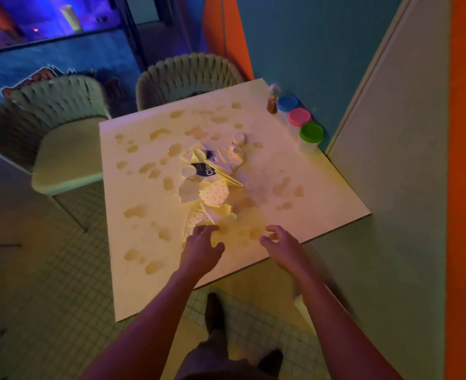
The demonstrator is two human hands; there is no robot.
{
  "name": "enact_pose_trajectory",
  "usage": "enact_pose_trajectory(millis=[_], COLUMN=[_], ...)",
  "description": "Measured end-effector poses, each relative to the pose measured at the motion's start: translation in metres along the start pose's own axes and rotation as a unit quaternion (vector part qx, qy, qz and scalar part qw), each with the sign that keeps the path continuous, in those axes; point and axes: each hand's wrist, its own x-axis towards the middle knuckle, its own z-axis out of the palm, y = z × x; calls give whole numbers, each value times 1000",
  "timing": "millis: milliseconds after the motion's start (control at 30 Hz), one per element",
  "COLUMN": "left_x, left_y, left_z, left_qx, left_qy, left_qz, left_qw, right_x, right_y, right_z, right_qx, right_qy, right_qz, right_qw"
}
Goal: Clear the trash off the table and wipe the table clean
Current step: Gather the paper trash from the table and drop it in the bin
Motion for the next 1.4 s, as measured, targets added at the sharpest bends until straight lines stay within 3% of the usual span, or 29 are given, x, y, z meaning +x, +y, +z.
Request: enact_pose_trajectory(millis=[133, 300, 567, 833, 1033, 1267, 1400], left_x=[32, 68, 101, 108, 109, 101, 92], left_y=[-28, -46, -51, -59, -68, -81, -86], left_z=[-17, -26, -21, -22, -24, -36, -49], left_qx=[9, 16, 59, 35, -7, 27, -43], left_qy=[10, -33, -65, -70, -54, -7, 23], left_qz=[-56, -91, -75, -68, -89, -110, -127], left_qw=[998, 995, 993, 995, 995, 994, 991], right_x=[30, 67, 116, 132, 128, 123, 116], right_y=[-32, -64, -89, -95, -94, -92, -94], right_z=[27, 56, 93, 111, 111, 105, 97], right_qx=[-26, -48, -141, -211, -213, -210, -210], right_qy=[2, 10, 0, 12, 49, 84, 74], right_qz=[0, 16, 69, 102, 85, 67, 58], right_qw=[1000, 999, 988, 972, 972, 972, 973])
